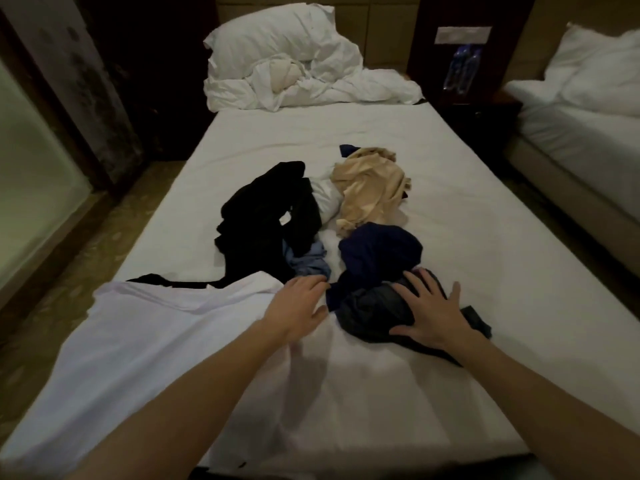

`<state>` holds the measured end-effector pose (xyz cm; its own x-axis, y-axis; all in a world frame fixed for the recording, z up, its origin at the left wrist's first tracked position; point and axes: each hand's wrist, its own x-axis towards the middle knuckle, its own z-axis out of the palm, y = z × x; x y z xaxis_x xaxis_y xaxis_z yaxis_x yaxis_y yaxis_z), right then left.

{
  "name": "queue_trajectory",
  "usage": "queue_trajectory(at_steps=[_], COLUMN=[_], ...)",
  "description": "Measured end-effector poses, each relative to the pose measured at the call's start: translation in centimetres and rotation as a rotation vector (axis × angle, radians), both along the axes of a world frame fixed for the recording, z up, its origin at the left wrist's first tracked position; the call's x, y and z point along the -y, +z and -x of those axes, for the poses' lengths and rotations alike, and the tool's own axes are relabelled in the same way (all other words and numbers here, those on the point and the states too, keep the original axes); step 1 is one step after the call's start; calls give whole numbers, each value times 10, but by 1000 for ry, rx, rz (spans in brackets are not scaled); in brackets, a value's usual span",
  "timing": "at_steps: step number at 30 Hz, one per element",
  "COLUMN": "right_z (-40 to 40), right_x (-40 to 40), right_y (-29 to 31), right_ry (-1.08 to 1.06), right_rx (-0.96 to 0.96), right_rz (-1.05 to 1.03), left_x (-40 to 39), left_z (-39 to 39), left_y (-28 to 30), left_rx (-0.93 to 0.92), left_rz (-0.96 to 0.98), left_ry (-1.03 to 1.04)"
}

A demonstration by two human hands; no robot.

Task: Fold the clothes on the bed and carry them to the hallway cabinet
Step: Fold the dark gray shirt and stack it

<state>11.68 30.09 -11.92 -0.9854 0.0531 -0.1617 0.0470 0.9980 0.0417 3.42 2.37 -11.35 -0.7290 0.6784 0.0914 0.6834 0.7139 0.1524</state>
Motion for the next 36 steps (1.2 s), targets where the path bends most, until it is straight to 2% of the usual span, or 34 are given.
queue_trajectory(at_steps=[2,4,6,9,11,13,15,16,18,21,23,26,28,31,33,36], right_z=[-3,-4,-4,-5,-8,-12,-10,-9,-7,-18,-29,-47,-47,-42,-38,-30], right_x=[-14,-19,-19,-17,-15,-12,-11,-12,-11,5,25,69,91,95,80,45], right_y=[-5,4,22,59,84,105,116,119,124,134,140,147,145,150,154,160], right_ry=[12,-83,-227,-350,-409,-500,-554,-536,-527,-511,-300,-10,78,-108,-264,-454], right_rx=[-110,-231,-303,-362,-273,-184,-175,-201,-284,-431,-438,-130,-103,-216,-266,-475], right_rz=[150,438,739,1196,1542,1785,1753,1612,1324,1171,1199,1403,1412,1540,1579,1409], left_x=[-26,-47,-66,-89,-99,-102,-95,-89,-75,-53,-43,-38,-39,-29,-11,19], left_z=[-7,-14,-20,-25,-27,-31,-32,-32,-39,-50,-56,-66,-73,-72,-63,-46], left_y=[-10,-15,-12,13,42,76,106,118,139,160,169,183,192,207,212,212], left_rx=[49,126,253,638,889,1053,1092,1079,1032,864,674,505,432,337,208,73], left_rz=[44,34,-82,-519,-827,-1118,-1278,-1281,-1231,-1112,-980,-902,-840,-686,-501,-426], left_ry=[-57,-88,-50,61,172,333,413,403,353,355,364,347,296,201,199,280])
